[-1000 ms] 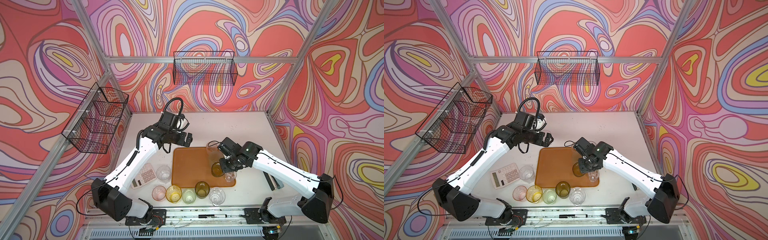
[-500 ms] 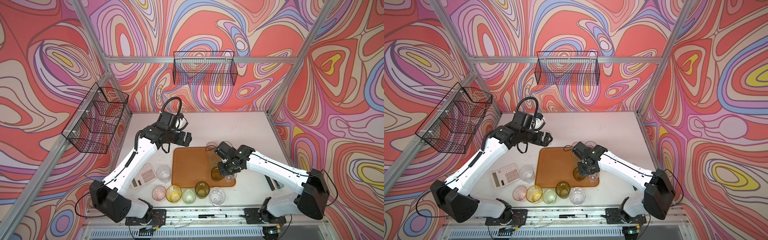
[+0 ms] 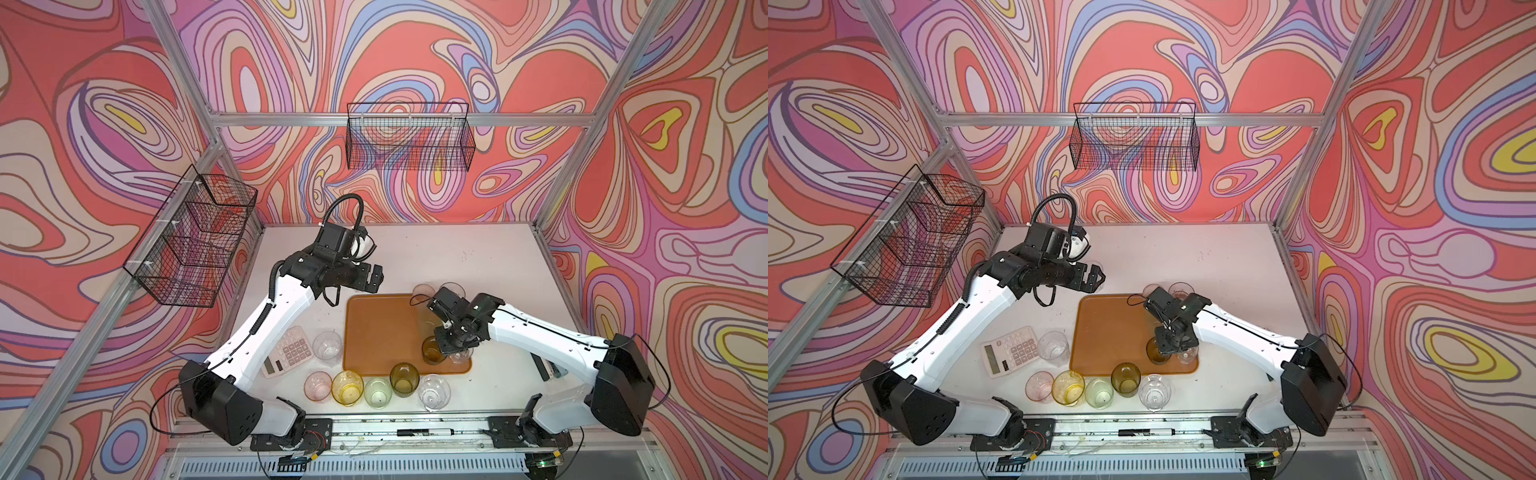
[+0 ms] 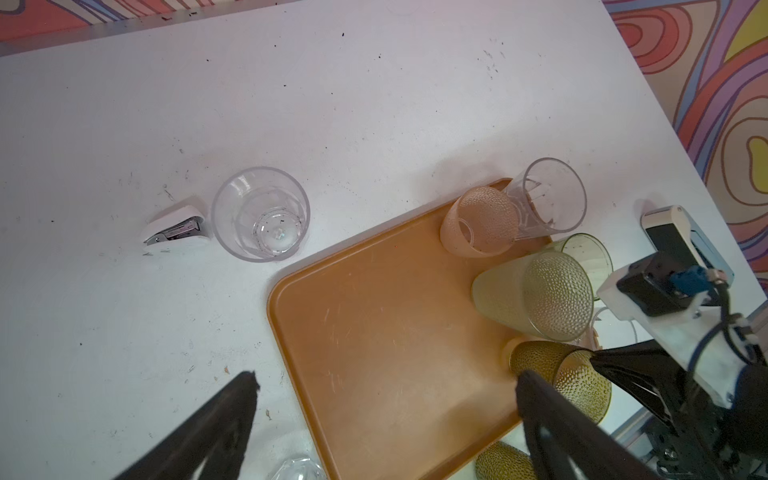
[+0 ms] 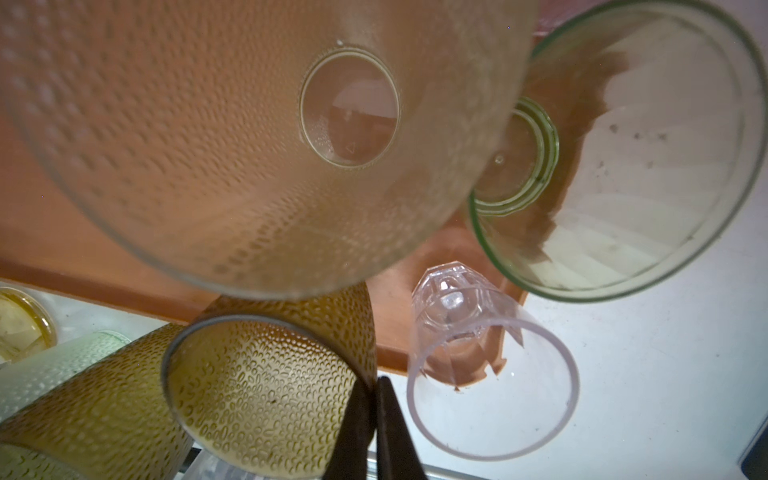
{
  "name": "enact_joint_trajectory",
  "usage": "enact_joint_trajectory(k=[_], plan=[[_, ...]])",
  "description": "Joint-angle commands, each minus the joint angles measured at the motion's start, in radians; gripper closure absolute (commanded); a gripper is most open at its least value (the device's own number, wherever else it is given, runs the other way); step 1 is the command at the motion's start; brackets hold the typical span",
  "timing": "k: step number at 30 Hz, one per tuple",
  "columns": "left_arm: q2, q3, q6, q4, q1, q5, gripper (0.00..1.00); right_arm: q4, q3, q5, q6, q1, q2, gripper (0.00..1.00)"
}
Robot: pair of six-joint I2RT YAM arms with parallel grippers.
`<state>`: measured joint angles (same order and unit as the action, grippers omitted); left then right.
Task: Place the glasses into the tray
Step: 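Carry the olive glass onto the tray and open right gripper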
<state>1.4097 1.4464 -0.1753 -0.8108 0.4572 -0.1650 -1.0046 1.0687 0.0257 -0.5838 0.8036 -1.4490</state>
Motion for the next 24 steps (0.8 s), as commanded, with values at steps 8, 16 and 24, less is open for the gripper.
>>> enact_joint_trajectory(k=[8, 16, 24], plan=[[-0.015, -0.001, 0.019, 0.007, -0.006, -0.011, 0.00, 0.024, -0.012, 0.006, 0.022, -0.006, -0.034, 1.00], [-0.012, -0.001, 0.022, 0.004, -0.006, -0.009, 0.01, 0.025, -0.006, 0.014, 0.025, -0.004, -0.051, 0.98], [-0.007, -0.001, 0.023, 0.000, -0.007, 0.006, 0.03, 0.013, 0.002, 0.029, 0.025, -0.004, -0.045, 0.90]])
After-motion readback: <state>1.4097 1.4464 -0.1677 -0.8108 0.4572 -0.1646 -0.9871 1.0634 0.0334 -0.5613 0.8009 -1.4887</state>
